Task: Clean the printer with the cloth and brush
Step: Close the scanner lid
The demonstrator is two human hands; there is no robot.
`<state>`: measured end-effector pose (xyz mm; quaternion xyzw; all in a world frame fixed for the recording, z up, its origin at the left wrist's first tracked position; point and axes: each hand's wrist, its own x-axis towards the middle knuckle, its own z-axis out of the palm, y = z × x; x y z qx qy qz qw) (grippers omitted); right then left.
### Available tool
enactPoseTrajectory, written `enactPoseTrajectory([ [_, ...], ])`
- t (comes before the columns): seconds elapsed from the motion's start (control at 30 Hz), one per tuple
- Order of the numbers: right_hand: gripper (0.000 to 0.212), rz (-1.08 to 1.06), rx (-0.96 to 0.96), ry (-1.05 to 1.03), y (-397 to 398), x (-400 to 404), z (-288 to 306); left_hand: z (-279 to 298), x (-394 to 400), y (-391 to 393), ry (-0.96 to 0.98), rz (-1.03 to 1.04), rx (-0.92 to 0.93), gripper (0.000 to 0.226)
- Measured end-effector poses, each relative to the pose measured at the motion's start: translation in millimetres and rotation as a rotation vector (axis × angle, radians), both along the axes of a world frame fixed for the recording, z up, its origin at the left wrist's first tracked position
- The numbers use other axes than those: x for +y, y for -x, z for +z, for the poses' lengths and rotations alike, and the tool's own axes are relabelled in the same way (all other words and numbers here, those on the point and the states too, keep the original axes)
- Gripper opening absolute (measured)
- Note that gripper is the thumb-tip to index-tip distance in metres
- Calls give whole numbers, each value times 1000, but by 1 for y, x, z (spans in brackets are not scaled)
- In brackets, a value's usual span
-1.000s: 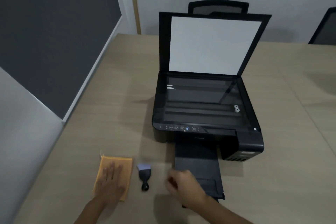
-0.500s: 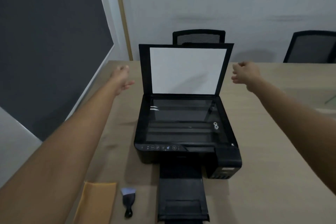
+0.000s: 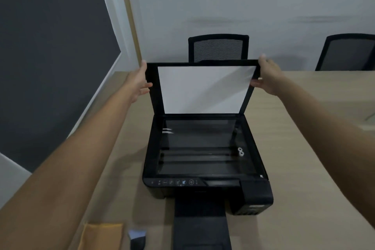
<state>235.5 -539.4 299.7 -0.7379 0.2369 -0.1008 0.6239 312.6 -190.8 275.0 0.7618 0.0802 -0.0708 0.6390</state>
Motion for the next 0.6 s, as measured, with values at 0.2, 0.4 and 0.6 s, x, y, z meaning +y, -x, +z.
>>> enactPoseTrajectory([
  [0.2, 33, -40, -126, -393, 88, 9, -52, -25, 32, 78, 122, -22, 70, 24],
  [0.4, 15, -46, 37, -335, 156, 7, -112, -89, 50, 157, 54, 14, 125, 23],
  [0.6, 32, -24, 350, 474, 194, 24, -157, -143, 49, 186, -523, -19, 53, 28],
])
